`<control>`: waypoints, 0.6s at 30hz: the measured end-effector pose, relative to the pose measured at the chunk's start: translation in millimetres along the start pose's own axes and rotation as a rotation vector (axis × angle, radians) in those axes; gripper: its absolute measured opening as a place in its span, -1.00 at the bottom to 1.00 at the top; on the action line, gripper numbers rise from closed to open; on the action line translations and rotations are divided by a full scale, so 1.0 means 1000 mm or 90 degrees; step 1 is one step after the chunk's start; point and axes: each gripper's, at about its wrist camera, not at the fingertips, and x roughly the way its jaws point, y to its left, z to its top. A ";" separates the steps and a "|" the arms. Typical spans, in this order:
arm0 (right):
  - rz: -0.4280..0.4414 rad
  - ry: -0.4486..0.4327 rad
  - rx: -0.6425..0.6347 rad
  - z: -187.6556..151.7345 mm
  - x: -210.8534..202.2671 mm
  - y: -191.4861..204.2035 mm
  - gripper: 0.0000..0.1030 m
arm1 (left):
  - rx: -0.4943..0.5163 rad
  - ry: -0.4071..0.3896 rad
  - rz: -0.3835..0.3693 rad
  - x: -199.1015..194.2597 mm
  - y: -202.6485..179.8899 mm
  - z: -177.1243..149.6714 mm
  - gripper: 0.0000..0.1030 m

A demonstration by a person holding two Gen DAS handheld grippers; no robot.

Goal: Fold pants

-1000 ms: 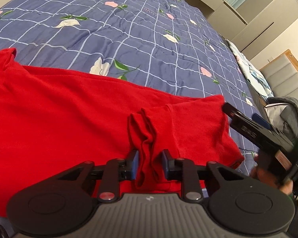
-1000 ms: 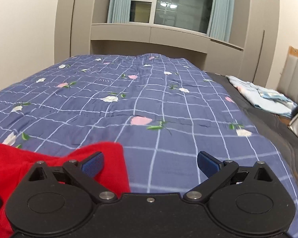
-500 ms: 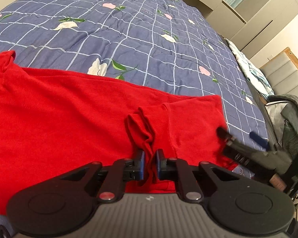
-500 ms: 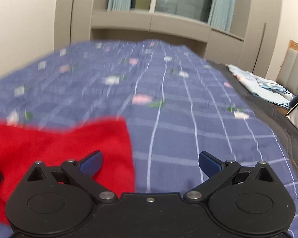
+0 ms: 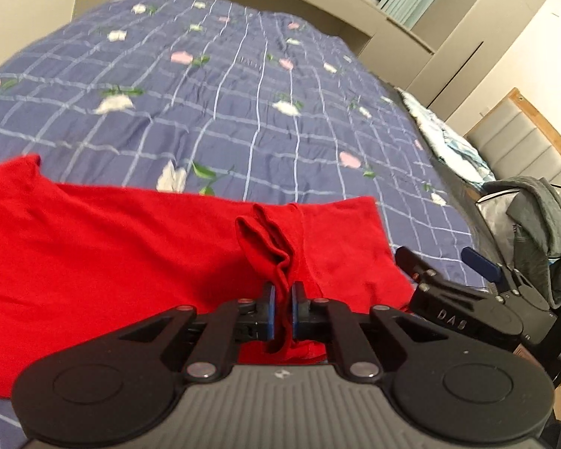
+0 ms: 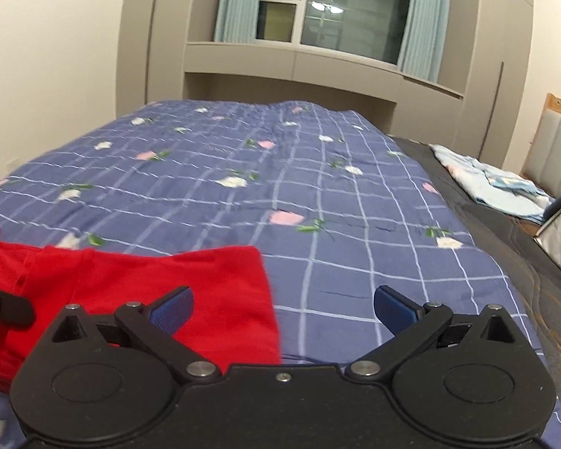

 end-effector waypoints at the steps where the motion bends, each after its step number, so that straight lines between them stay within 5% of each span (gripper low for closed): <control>1: 0.008 -0.006 -0.003 0.002 -0.005 0.005 0.98 | 0.001 -0.005 -0.001 -0.006 0.002 0.002 -0.86; 11: 0.079 -0.036 -0.029 0.018 -0.027 0.058 0.99 | -0.008 -0.028 0.045 -0.067 0.056 0.004 -0.86; 18: 0.122 -0.017 -0.059 0.016 -0.022 0.095 0.99 | -0.052 -0.016 0.088 -0.074 0.109 -0.007 -0.86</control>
